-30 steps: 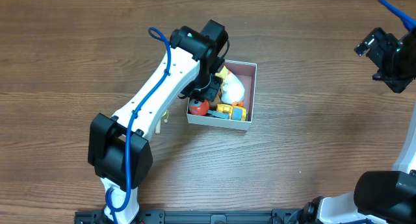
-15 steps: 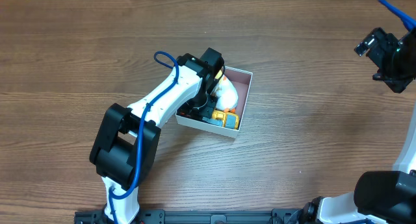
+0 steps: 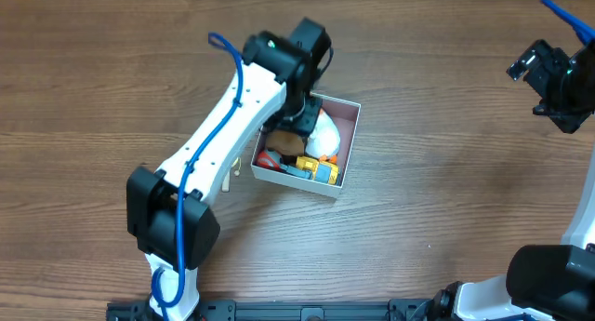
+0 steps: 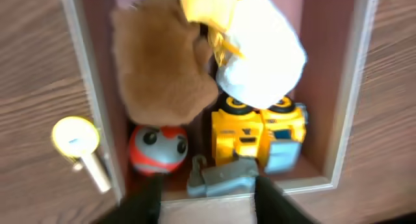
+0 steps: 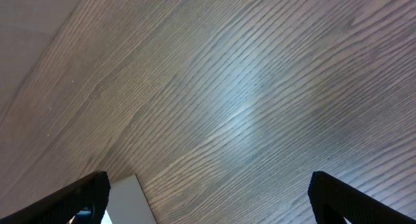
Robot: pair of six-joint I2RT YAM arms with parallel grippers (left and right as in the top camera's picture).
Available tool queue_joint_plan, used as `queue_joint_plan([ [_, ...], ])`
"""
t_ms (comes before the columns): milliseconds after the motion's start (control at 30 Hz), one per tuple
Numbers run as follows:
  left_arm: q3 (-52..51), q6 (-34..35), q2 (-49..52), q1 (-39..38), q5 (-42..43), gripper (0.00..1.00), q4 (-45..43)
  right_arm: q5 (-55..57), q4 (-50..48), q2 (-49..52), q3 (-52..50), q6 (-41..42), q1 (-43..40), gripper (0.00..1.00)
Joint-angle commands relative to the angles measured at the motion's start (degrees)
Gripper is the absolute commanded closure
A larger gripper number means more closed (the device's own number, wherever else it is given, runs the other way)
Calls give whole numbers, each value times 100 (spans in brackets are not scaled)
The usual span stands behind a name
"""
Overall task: Pack container
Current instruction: 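Lower the red ball with the left gripper into the box and release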
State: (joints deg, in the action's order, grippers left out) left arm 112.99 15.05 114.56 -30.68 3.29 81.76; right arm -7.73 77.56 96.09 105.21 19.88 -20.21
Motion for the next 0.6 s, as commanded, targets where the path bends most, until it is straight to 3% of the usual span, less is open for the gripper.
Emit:
queue_joint_plan([
  [0, 566, 323, -26, 4, -715, 41, 570, -50, -31, 15, -15, 28, -2, 0],
  [100, 588, 776, -26, 140, -1414, 34, 988, -50, -31, 15, -15, 26, -2, 0],
  [200, 551, 920, -26, 422, -1550, 28, 1167, -50, -31, 15, -15, 26, -2, 0],
  [367, 138, 1088, -24, 918, -1582, 30, 1047, -50, -31, 15, -15, 26, -2, 0],
  [567, -1126, 1244, -24, 1139, -1558, 43, 214, -50, -31, 15, -15, 26, -2, 0],
])
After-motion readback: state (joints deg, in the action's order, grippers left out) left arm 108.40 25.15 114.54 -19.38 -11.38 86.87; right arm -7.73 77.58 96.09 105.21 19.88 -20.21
